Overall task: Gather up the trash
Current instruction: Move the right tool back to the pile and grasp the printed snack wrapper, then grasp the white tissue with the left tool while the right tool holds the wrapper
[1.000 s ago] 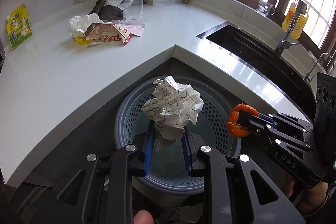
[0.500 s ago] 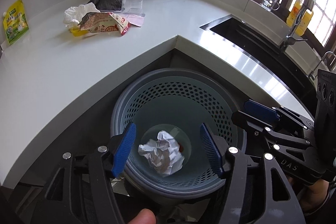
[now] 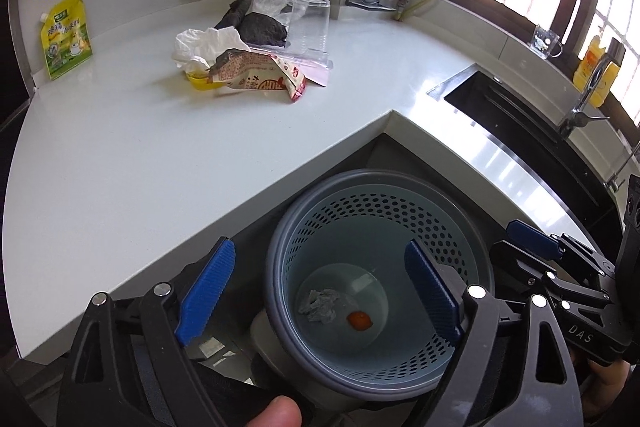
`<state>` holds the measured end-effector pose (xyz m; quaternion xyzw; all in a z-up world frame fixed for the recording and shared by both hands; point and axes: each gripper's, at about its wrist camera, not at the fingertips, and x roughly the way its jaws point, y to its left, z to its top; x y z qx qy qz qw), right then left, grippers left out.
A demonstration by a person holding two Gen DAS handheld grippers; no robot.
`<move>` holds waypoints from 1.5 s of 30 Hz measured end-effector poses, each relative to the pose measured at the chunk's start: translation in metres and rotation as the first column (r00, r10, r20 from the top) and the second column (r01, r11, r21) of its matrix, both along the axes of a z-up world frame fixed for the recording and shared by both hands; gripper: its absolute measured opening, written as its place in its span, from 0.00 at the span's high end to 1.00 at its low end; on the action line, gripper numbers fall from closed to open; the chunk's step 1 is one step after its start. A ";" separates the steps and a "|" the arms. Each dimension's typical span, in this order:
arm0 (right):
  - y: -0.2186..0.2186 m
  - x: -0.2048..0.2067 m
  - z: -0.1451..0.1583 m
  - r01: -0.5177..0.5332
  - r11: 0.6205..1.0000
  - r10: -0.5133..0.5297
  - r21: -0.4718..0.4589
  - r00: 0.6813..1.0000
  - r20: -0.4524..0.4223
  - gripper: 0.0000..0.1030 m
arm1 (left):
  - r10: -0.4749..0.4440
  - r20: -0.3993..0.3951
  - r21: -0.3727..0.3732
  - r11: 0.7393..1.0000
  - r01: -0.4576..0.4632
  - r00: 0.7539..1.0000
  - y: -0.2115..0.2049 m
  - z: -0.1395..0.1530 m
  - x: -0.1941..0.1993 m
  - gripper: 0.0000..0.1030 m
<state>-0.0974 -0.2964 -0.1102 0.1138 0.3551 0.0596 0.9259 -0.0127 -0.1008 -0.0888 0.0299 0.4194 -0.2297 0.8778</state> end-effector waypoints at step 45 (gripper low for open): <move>0.105 0.273 0.008 -0.328 0.893 0.310 -0.307 0.945 -0.105 0.78 | 0.163 0.029 -0.034 0.986 -0.162 0.986 0.094 0.014 0.149 0.10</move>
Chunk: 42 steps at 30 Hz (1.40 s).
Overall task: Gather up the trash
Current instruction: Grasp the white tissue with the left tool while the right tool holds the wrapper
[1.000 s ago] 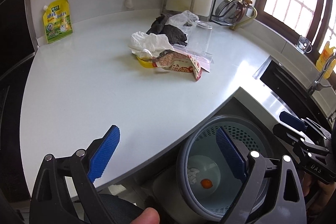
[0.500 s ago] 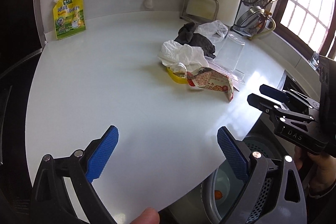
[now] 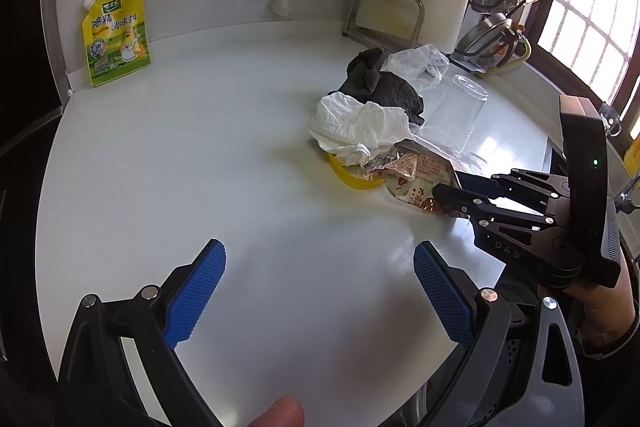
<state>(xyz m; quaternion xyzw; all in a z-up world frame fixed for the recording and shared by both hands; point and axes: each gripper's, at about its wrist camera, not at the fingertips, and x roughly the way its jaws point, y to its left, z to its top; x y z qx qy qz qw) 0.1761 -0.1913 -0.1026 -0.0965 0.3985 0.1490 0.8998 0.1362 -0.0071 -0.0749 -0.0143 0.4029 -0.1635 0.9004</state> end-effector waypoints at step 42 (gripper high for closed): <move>-0.070 -0.093 0.018 0.142 0.945 -0.168 0.295 0.984 0.064 0.89 | -0.134 0.062 0.078 0.989 0.129 0.989 -0.056 0.008 0.106 0.91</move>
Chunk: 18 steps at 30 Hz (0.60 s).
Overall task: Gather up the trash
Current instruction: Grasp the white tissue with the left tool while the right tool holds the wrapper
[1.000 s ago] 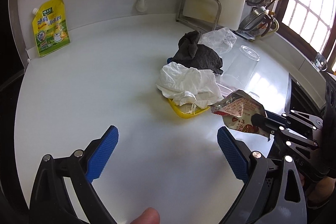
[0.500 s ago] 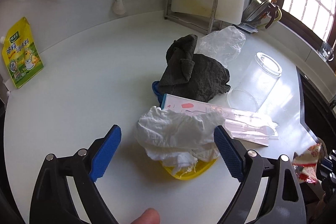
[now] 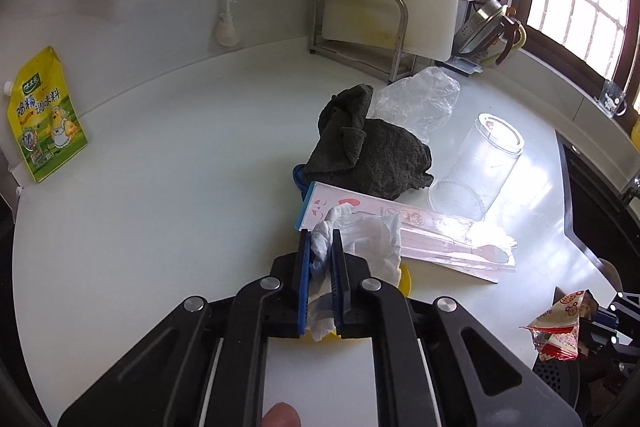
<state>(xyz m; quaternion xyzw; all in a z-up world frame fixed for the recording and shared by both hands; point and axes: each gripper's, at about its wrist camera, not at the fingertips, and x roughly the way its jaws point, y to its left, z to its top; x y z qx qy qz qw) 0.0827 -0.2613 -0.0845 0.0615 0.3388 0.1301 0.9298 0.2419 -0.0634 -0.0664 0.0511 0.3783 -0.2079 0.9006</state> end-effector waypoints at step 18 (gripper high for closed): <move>0.013 -0.030 0.027 -0.004 1.000 0.005 -0.023 0.999 0.044 0.89 | 0.024 0.085 0.002 1.000 -0.024 0.996 0.029 0.039 -0.089 0.91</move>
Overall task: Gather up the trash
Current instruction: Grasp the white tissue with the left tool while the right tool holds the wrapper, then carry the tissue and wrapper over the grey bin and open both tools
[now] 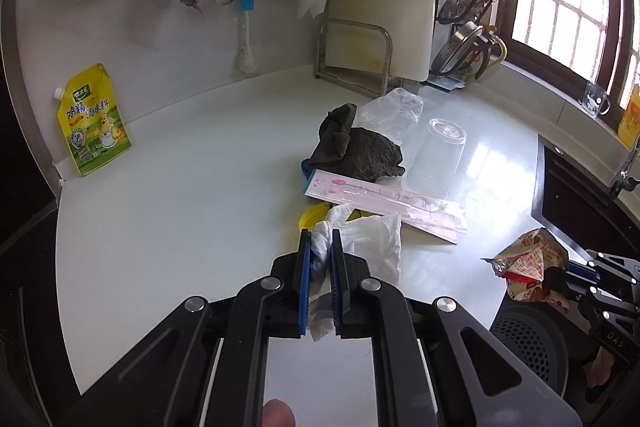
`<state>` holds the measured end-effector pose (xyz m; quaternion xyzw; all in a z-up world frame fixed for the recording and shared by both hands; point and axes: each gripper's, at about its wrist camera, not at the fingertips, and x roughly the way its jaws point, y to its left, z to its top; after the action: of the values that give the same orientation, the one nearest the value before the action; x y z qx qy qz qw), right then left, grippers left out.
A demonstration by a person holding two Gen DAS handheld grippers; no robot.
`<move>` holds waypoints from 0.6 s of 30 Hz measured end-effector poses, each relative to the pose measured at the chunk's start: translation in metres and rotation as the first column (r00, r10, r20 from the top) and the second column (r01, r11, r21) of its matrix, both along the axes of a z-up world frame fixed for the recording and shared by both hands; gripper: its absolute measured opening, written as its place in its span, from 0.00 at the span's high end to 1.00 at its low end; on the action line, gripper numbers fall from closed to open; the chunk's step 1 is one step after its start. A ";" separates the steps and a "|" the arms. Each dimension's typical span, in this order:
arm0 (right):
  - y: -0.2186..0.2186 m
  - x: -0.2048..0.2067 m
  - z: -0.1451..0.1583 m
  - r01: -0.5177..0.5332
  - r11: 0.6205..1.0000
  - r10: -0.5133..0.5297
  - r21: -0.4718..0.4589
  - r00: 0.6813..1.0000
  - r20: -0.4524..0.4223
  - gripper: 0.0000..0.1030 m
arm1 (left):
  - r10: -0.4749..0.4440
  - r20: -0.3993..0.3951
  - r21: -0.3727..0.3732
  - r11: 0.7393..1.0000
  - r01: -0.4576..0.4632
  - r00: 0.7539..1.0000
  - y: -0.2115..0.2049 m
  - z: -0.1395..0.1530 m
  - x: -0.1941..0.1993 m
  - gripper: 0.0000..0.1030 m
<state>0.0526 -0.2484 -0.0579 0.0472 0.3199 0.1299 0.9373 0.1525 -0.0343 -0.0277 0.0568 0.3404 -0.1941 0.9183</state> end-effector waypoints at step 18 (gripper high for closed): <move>0.008 -0.063 0.000 0.002 1.000 -0.002 -0.021 1.000 -0.012 0.89 | 0.022 -0.005 -0.028 0.999 -0.022 1.000 0.009 0.000 -0.093 0.91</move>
<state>-0.0103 -0.2405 -0.0579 0.0387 0.3268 0.1252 0.9360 0.0596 -0.0256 -0.0280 0.0399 0.3403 -0.1889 0.9203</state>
